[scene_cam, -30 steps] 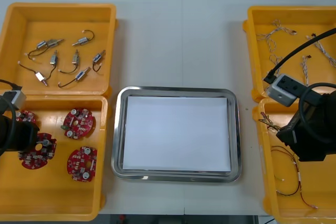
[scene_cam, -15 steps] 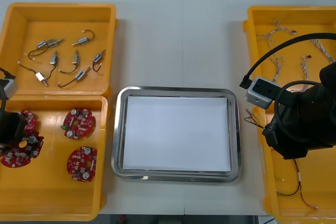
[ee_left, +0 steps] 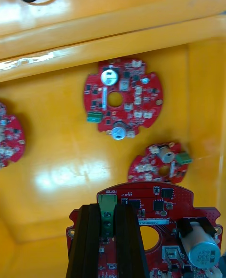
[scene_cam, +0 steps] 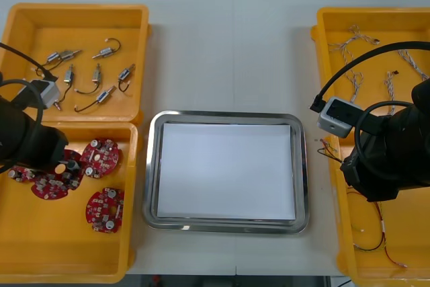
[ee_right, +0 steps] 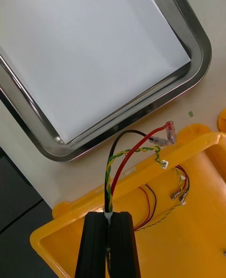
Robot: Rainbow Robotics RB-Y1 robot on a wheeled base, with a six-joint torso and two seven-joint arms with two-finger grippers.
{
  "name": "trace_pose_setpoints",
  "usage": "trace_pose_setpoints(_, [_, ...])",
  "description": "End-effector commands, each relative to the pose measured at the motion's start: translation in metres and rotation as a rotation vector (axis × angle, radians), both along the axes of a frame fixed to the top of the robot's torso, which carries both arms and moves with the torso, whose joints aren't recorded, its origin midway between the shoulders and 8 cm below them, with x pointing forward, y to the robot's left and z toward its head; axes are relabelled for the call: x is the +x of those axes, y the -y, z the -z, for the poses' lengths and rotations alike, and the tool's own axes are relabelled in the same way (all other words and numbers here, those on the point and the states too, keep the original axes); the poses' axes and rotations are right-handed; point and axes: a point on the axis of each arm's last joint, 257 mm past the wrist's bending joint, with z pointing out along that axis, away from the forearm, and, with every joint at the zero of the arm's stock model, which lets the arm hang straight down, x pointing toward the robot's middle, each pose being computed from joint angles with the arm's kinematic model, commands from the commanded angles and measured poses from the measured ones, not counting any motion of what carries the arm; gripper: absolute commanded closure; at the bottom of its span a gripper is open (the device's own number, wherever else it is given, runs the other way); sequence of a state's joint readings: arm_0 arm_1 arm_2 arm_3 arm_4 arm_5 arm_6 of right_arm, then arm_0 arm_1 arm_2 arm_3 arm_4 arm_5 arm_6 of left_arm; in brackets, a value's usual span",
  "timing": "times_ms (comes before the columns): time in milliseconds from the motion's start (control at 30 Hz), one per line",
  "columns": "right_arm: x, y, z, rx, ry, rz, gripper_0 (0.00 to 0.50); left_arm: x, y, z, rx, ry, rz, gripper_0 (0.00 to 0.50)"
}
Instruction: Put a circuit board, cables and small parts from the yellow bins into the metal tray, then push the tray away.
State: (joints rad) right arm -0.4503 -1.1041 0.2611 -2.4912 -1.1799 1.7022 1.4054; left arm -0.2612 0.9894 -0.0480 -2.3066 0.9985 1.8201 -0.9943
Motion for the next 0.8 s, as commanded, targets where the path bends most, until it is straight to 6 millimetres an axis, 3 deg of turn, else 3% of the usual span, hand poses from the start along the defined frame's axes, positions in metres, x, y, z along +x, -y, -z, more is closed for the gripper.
trace_pose_setpoints(33, [0.007,0.011,-0.007,-0.049,0.033,-0.015,0.500,0.008,0.029,-0.018,-0.010,0.056,-0.053,0.500])
trace_pose_setpoints(167, [0.009,0.013,-0.007,-0.052,0.031,-0.010,0.500,0.009,0.046,-0.016,-0.024,0.059,-0.042,0.500])
trace_pose_setpoints(200, [0.010,0.015,-0.007,-0.054,0.030,-0.005,0.500,0.011,0.065,-0.015,-0.034,0.068,-0.030,0.500])
trace_pose_setpoints(333, [0.013,0.018,-0.008,-0.061,0.036,-0.001,0.500,0.014,0.093,-0.010,-0.048,0.082,-0.018,0.500])
trace_pose_setpoints(800, [0.021,0.025,-0.007,-0.116,0.095,-0.039,0.500,0.018,0.164,0.006,-0.087,0.123,0.043,0.500])
